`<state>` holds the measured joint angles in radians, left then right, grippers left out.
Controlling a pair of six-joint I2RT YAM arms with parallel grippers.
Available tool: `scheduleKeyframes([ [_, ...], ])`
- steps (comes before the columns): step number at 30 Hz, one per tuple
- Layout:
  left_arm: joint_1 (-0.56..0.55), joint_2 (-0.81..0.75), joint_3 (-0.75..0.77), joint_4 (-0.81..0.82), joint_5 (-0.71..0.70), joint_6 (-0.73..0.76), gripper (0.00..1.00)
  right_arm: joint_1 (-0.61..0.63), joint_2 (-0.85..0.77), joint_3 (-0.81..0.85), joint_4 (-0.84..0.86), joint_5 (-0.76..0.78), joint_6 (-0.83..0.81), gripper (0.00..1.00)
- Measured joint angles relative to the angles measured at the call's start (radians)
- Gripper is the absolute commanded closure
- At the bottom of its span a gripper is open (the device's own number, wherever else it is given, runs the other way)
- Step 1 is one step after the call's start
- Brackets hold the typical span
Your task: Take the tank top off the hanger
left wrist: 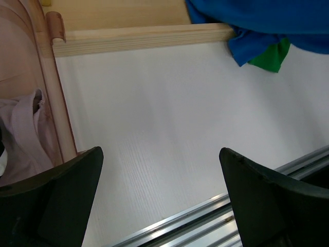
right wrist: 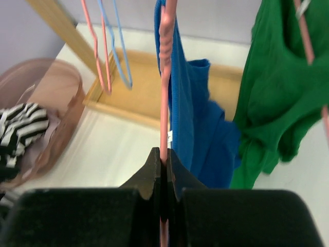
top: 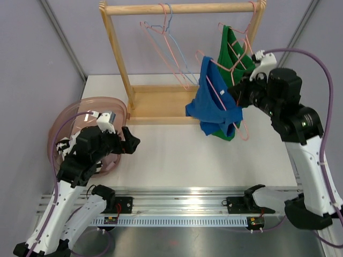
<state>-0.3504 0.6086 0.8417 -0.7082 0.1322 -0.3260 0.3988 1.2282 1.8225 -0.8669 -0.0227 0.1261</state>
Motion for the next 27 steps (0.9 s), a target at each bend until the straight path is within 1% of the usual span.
scheduleKeyframes([
  [4, -0.033, -0.010, 0.024, 0.013, 0.029, -0.042, 0.01, 0.000, -0.181, -0.208, -0.013, -0.067, 0.039, 1.00],
  [10, -0.186, 0.033, 0.072, 0.122, 0.045, -0.092, 0.01, 0.000, -0.387, -0.525, -0.014, -0.214, 0.117, 1.00],
  [12, -0.271, 0.079, 0.081, 0.176, 0.027, -0.102, 0.01, 0.000, -0.433, -0.628, -0.015, -0.257, 0.142, 1.00],
  [15, -0.429, 0.150, 0.080, 0.252, -0.062, -0.105, 0.01, 0.000, -0.486, -0.760, -0.004, -0.316, 0.175, 1.00],
  [19, -0.616, 0.249, 0.076, 0.352, -0.196, -0.089, 0.01, 0.000, -0.531, -0.861, 0.026, -0.417, 0.214, 1.00],
  [22, -0.712, 0.327, 0.076, 0.416, -0.286, -0.068, 0.01, 0.000, -0.566, -0.887, 0.038, -0.486, 0.233, 1.00],
  [24, -0.747, 0.378, 0.076, 0.444, -0.340, -0.056, 0.02, 0.000, -0.589, -0.887, 0.041, -0.520, 0.241, 1.00],
  [26, -0.762, 0.416, 0.076, 0.454, -0.371, -0.047, 0.04, 0.000, -0.618, -0.887, 0.050, -0.562, 0.250, 1.00],
  [27, -0.766, 0.435, 0.076, 0.461, -0.381, -0.040, 0.10, 0.000, -0.629, -0.887, 0.055, -0.582, 0.254, 1.00],
])
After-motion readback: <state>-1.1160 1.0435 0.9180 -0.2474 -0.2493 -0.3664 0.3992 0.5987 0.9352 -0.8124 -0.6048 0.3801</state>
